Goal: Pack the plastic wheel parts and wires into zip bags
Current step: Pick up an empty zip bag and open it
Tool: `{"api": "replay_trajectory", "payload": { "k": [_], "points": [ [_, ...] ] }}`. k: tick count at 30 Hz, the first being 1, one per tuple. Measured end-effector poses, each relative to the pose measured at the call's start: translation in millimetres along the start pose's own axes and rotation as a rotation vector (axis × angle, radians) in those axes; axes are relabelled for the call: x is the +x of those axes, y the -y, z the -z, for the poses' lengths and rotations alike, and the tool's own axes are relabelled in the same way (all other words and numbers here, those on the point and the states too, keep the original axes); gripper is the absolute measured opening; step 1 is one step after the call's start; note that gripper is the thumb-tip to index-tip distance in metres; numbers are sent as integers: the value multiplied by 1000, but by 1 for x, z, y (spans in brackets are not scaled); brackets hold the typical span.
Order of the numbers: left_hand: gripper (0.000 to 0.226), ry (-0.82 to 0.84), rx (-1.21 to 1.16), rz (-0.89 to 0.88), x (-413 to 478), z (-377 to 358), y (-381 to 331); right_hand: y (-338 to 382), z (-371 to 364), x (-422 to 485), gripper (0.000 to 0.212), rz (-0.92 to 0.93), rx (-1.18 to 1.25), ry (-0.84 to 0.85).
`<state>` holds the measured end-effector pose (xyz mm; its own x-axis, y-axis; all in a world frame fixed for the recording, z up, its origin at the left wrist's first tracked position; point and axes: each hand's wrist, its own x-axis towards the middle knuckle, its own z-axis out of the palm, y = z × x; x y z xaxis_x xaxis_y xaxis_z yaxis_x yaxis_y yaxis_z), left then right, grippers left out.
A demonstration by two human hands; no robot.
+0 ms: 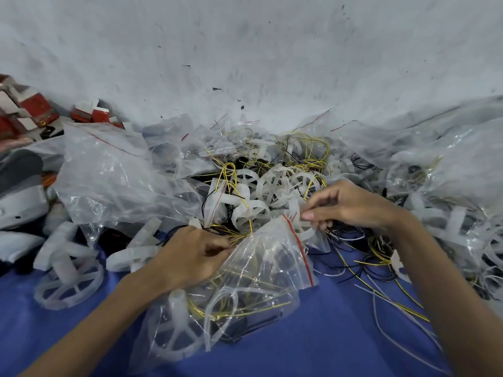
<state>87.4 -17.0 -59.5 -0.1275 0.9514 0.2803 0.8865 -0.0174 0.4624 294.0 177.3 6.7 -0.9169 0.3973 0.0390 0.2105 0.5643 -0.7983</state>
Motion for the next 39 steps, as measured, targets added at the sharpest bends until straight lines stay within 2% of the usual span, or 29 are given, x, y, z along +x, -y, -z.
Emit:
{"api": "replay_trajectory", "payload": {
  "k": [4,7,8,11,15,17,20,23,29,36,39],
  "points": [
    [13,111,-41,-92,-4,4,-4,-10,9,3,21,44,-80,-163],
    [7,174,-54,-140,-5,6,-6,-17,10,6,22,28,-132,-230],
    [7,194,-57,-146,-5,6,-7,-19,9,8,22,20,-132,-220],
    [28,256,-66,-87,-7,8,-5,-26,5,13,19,-33,-167,-131],
    [33,331,-40,-23,-9,8,1,-30,0,15,8,-131,-316,-31],
    [41,340,-34,1,-10,8,2,-30,-8,17,9,-191,-358,32],
    [34,364,-50,9,-10,8,3,-30,-24,20,23,-263,-411,124],
    [30,366,-63,28,-11,7,3,-29,-30,22,28,-279,-464,110],
    [24,348,-57,31,-11,5,7,-21,-30,19,21,-288,-552,201],
    [15,335,-45,20,-11,4,6,-3,8,0,24,-310,-451,23],
    [11,315,-56,-25,-11,5,2,2,17,-7,26,-378,-525,-26]
  ]
}}
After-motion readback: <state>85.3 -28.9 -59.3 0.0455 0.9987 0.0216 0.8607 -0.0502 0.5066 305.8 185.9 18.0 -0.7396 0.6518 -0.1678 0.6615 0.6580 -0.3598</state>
